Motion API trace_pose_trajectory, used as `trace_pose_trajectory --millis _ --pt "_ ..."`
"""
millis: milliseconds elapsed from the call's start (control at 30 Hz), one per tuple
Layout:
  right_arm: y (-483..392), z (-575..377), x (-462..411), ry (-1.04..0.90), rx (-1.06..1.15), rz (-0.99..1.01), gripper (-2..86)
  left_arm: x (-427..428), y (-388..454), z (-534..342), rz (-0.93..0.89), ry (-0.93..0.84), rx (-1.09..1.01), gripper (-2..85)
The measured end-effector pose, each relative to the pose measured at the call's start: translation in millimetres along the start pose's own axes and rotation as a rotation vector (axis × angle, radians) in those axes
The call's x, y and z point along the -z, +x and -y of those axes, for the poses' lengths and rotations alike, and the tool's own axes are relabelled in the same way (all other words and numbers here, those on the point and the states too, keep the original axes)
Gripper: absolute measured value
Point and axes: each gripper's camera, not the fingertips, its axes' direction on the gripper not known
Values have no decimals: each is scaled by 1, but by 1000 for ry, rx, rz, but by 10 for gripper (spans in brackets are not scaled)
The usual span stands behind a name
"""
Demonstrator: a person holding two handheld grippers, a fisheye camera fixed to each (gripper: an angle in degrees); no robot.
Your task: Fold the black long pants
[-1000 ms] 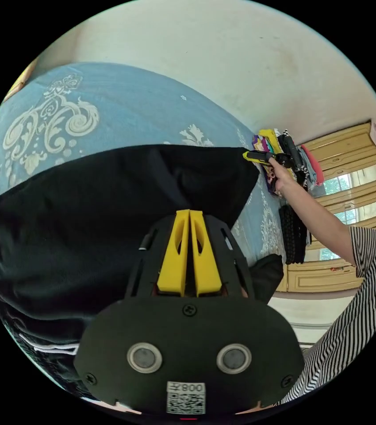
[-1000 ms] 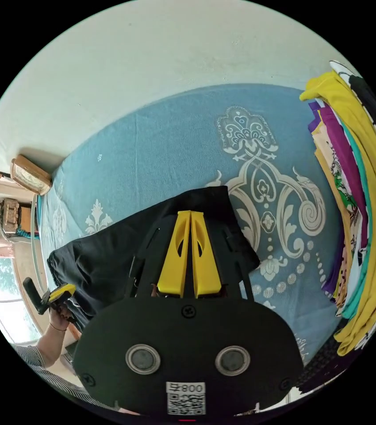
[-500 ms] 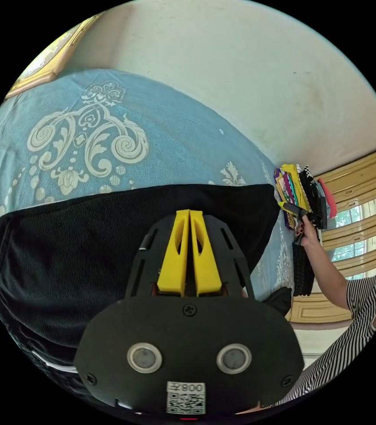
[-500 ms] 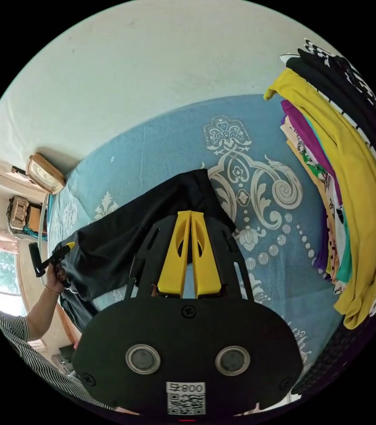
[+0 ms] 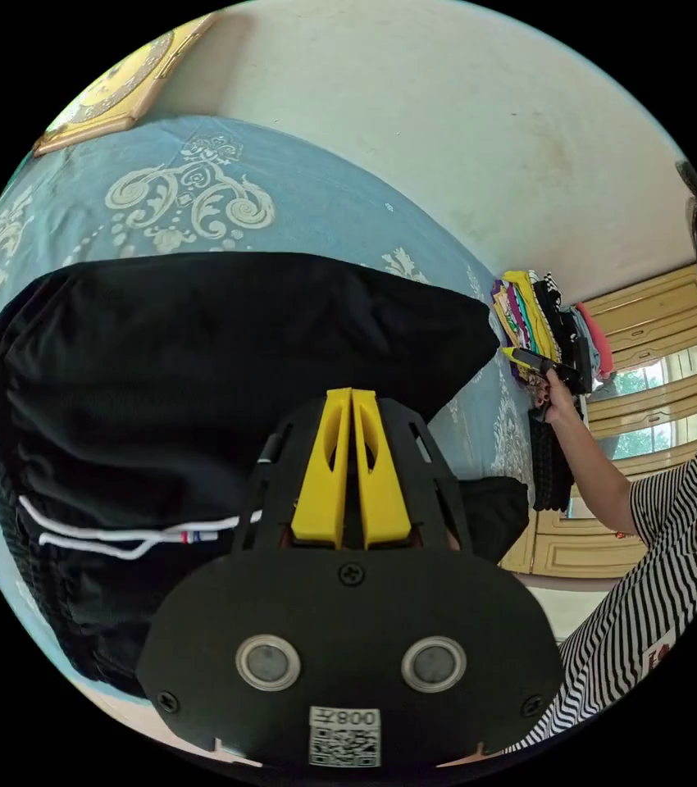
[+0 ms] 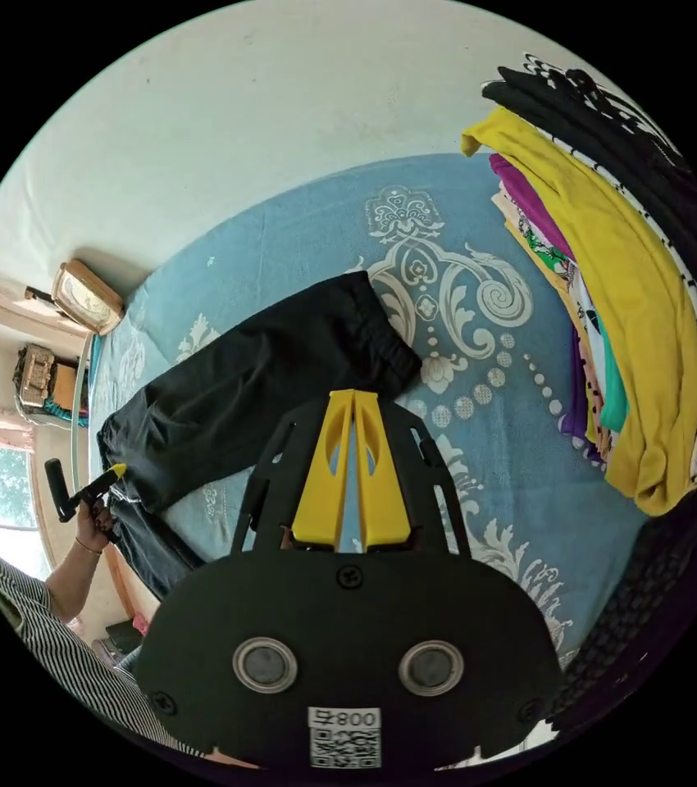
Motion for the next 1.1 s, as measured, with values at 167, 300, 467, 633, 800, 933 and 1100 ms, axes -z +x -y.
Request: trace_pose_trajectory --millis 167,300,467,633,800,933,1100 --pt "-69 -73 -3 -139 261 181 1 18 -22 -48 121 -95 94 1" --pt "-112 -151 -32 -352 362 219 1 23 -38 -64 86 -109 168 1" --pt "-128 -202 -23 -358 391 258 1 54 -29 -90 118 -60 134 1" --pt "-126 -234 -41 -448 402 222 1 50 -44 -116 145 -142 189 1" --pt "-117 -255 -8 -366 366 163 5 76 -36 -131 199 -166 155 2" --pt "-71 -294 35 -325 228 17 18 81 -12 -142 86 -182 61 6" --pt "-6 -339 84 -318 18 -173 53 39 37 -124 -1 -245 -169 12"
